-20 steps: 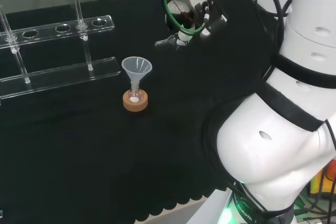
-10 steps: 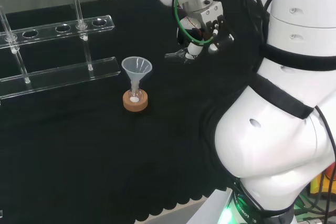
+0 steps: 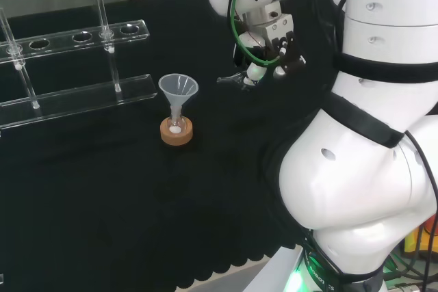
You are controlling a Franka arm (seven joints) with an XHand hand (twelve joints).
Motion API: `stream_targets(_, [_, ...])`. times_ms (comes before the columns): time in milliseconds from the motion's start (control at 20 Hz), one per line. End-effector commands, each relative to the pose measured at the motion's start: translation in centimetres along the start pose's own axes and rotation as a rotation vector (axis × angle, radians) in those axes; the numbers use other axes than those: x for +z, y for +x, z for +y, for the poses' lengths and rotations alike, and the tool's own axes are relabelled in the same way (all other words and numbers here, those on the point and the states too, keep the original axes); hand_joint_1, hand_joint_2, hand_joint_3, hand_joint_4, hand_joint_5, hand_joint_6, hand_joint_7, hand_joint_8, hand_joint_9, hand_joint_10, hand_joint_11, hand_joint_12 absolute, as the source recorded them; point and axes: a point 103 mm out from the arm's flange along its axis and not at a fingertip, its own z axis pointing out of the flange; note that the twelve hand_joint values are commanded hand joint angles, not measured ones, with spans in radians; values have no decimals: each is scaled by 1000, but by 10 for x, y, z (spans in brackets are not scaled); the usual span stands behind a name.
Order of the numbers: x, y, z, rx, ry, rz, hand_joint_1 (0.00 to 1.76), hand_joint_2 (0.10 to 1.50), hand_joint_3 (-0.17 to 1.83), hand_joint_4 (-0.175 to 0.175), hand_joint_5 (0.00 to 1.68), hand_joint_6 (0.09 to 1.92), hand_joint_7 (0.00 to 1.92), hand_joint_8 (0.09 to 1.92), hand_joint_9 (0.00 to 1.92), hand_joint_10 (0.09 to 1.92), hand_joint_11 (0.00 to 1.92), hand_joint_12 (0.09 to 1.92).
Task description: Put the weighing funnel back on the table.
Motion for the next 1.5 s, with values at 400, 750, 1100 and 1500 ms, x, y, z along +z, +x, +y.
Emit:
stream_targets(400, [30,3,17,-13,3,41,1139,742,560,33,1202,760,1258,406,1469,87,1228,743])
stream_targets(750, [41,5,22,-16,12,43,1140,744,559,28,1199,764,1254,406,1466,87,1224,742])
stream_targets(1100, [51,5,33,-22,17,49,1141,747,557,21,1195,770,1251,408,1464,87,1222,743])
stream_targets(1500, [53,7,38,-18,23,44,1140,752,551,15,1189,778,1239,410,1460,87,1216,745])
